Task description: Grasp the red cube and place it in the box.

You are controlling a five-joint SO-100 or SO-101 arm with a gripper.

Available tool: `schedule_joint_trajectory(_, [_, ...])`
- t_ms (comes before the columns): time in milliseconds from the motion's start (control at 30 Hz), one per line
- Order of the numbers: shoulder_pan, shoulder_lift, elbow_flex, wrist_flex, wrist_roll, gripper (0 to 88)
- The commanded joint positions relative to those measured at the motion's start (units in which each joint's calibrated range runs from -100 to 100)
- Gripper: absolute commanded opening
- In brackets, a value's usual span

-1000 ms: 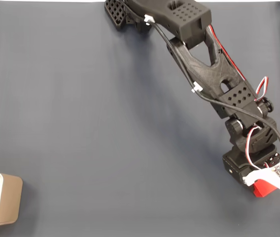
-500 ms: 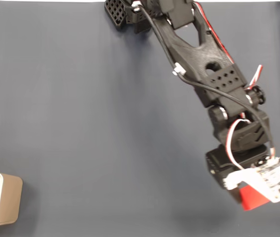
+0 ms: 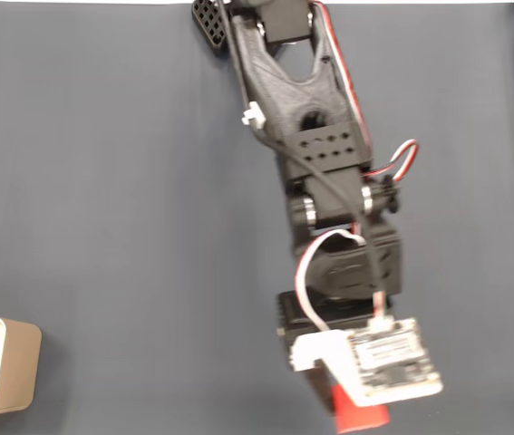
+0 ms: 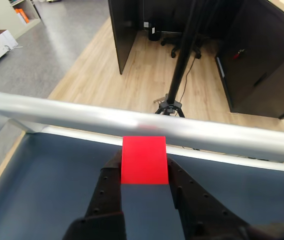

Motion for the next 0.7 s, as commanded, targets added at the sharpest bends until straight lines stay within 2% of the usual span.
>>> schedule_joint_trajectory(0, [3.1,-6.3,-1.0,-0.1,0.5,0.0])
schedule_joint_trajectory(667, [17.0,-10.2,-0.9,-1.4,0.1,0.0])
